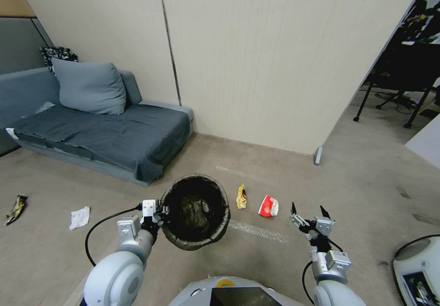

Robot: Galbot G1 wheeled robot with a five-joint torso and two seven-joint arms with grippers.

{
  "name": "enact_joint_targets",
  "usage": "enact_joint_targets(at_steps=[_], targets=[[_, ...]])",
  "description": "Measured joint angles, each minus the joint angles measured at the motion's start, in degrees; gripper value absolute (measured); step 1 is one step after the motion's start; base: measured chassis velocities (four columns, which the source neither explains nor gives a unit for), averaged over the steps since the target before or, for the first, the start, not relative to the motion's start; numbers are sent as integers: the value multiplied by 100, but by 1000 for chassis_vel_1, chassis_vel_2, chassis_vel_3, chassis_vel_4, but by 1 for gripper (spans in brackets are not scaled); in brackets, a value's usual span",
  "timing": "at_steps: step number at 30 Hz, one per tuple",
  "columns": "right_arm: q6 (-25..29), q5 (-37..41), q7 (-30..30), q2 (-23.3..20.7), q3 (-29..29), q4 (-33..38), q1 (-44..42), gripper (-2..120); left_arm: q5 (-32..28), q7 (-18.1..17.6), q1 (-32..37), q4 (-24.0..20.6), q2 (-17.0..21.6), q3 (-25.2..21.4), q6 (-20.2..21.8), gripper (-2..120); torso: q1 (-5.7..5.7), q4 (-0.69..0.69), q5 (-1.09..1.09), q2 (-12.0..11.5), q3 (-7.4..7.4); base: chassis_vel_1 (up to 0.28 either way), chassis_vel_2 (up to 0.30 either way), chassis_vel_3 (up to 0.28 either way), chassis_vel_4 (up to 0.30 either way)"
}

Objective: Pick up the trash bin, then pick up the garbage from the floor and place it into the trash bin.

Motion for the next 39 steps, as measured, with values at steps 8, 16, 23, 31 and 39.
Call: enact_joint_targets(at_steps=[8, 16, 23, 31, 39], targets=[[1, 0, 2, 3, -2, -5, 8, 100, -7, 3, -10, 0, 5, -1, 8, 2, 0, 0, 0, 0, 0, -65, 44, 55, -50], [1, 0, 2, 4, -3, -6, 10, 100, -9, 4, -13, 0, 5, 4, 11, 2, 0, 0, 0, 0, 0, -30, 31, 30, -35], [1, 1, 2, 5, -4, -8, 15, 100, -10, 5, -15, 0, 2, 8, 15, 2, 0, 0, 0, 0, 0, -49, 42, 52, -43], [1, 3, 2, 5, -5, -12, 27, 100, -19, 9, -18, 0, 6, 6, 19, 2, 0, 0, 0, 0, 0, -65, 52, 55, -64], [-3, 6, 2, 1, -2, -13, 33, 100, -46, 14, -38, 6, 1, 13, 28, 2, 0, 0, 0, 0, 0, -60, 56, 66, -50]])
